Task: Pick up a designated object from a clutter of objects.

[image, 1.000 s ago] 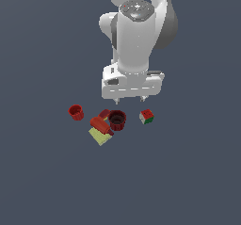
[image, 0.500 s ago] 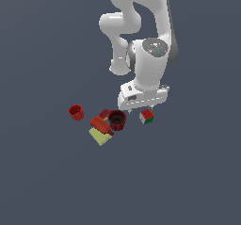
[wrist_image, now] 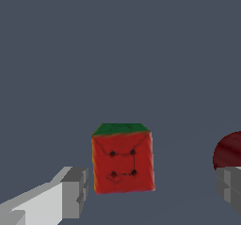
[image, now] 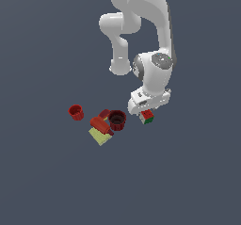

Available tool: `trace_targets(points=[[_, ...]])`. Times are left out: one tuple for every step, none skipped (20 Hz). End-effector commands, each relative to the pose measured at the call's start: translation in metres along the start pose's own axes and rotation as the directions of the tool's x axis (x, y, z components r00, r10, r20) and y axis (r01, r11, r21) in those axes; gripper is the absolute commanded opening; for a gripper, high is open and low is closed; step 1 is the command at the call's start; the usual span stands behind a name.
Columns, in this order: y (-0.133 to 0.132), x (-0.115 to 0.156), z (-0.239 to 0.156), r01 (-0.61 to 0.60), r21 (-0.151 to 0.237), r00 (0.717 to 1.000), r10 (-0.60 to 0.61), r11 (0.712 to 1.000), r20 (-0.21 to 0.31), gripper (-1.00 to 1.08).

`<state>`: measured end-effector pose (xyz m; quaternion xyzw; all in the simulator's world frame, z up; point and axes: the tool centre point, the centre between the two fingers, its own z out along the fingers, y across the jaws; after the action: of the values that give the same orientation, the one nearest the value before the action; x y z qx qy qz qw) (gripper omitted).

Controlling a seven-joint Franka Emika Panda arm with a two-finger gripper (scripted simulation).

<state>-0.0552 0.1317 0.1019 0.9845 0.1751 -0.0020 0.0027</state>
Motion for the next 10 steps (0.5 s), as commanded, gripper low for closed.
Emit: trace_targets(points=[[-0.0081,-0.0036,0.0089,0.019,0.002,1.0,-0.019,1.0,-0.003,1.0],[-0.0106,-0.0048,0.0115,0.024,0.002,1.0,-0.024,1.0,-0.004,1.0],[-0.0126,-0.0058,0.0137,0.029,0.003,1.0,-0.029,1.0,-0.004,1.0],[-0.0143,-0.0066,0.0154,0.032,0.003,0.999,-0.032,0.999,-0.004,1.0],[-0.0156,-0.0073,0.0168,0.035,0.004,0.999,-0.035,0.999,-0.005,1.0],[-0.0166,-0.0078,0.0178,0.038,0.004,0.999,-0.038,0.999,-0.005,1.0],[-0.0171,-0.0081,0.0184,0.039,0.004,0.999,-0.039,0.999,-0.005,1.0],[-0.0171,-0.0082,0.0186,0.039,0.004,0.999,-0.039,0.999,-0.005,1.0],[-0.0165,-0.0079,0.0177,0.037,0.004,0.999,-0.037,0.999,-0.004,1.0],[-0.0165,-0.0079,0.018,0.037,0.004,0.999,-0.037,0.999,-0.004,1.0]])
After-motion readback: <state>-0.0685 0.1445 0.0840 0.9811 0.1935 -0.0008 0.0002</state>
